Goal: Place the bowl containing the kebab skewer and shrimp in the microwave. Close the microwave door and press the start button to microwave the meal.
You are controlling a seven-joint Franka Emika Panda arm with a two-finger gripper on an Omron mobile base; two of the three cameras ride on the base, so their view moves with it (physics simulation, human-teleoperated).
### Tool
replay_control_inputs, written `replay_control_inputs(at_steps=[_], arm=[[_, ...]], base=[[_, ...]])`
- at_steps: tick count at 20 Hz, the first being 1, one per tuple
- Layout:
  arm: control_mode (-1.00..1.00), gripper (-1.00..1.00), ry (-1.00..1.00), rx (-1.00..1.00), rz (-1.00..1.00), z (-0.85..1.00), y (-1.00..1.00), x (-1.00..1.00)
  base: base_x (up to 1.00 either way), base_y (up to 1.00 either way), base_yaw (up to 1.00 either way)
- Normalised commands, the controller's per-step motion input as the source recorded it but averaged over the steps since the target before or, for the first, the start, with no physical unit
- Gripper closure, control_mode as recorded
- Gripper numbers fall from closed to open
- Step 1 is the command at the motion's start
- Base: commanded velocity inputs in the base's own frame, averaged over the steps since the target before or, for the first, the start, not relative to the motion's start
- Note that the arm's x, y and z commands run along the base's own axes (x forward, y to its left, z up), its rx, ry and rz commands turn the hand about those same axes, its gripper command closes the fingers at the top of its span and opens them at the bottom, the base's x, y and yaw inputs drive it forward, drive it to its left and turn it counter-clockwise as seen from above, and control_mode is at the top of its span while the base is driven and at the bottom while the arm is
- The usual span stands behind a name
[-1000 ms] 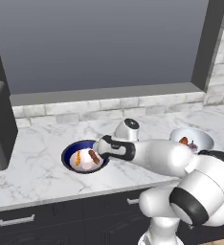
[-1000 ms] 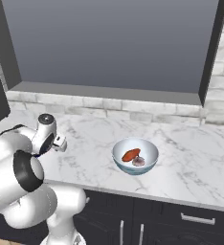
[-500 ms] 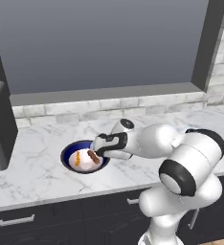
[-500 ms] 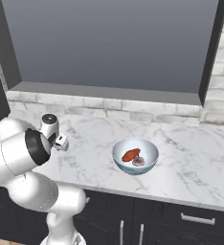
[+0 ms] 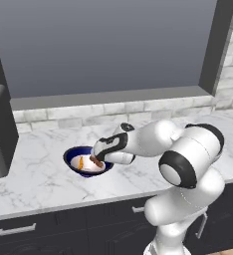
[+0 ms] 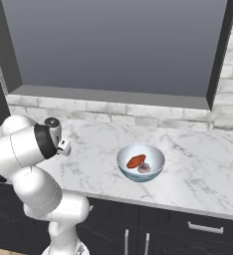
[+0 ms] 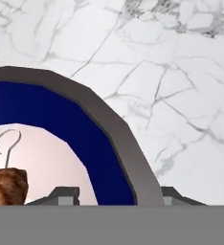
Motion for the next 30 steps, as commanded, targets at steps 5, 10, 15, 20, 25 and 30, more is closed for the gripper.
replay_control_inputs(at_steps=[5,10,15,20,25,30], arm=[[-1.00,1.00,0.00,0.02,0.00,0.29,-0.09,0.00],[-1.00,1.00,0.00,0.02,-0.01,0.67,-0.40,-0.01],[-1.00,1.00,0.00,0.02,-0.05,0.65,-0.69,-0.08],[-1.00,1.00,0.00,0.25,-0.03,0.84,-0.93,-0.28],[-1.00,1.00,-0.03,0.26,0.00,0.89,-0.93,-0.55],[-1.00,1.00,-0.03,0.12,0.00,0.89,-0.64,-0.73]], base=[[0.00,0.00,0.00],[0.00,0.00,0.00],[0.00,0.00,0.00],[0.00,0.00,0.00],[0.00,0.00,0.00],[0.00,0.00,0.00]])
